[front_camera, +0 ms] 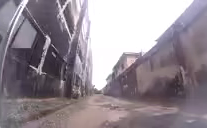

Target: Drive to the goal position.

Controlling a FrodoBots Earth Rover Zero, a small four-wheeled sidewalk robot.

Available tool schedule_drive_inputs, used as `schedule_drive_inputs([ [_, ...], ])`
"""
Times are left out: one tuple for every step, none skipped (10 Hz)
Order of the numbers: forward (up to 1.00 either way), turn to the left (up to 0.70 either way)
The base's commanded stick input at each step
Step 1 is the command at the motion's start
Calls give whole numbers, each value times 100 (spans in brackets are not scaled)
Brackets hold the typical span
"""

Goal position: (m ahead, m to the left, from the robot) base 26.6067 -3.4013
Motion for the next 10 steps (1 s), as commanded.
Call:
schedule_drive_inputs([
  [100, 0],
  [100, 0],
  [100, 0],
  [100, 0],
  [100, 0],
  [100, 0],
  [100, 0],
  [100, 0],
  [100, 0],
  [100, 0],
])
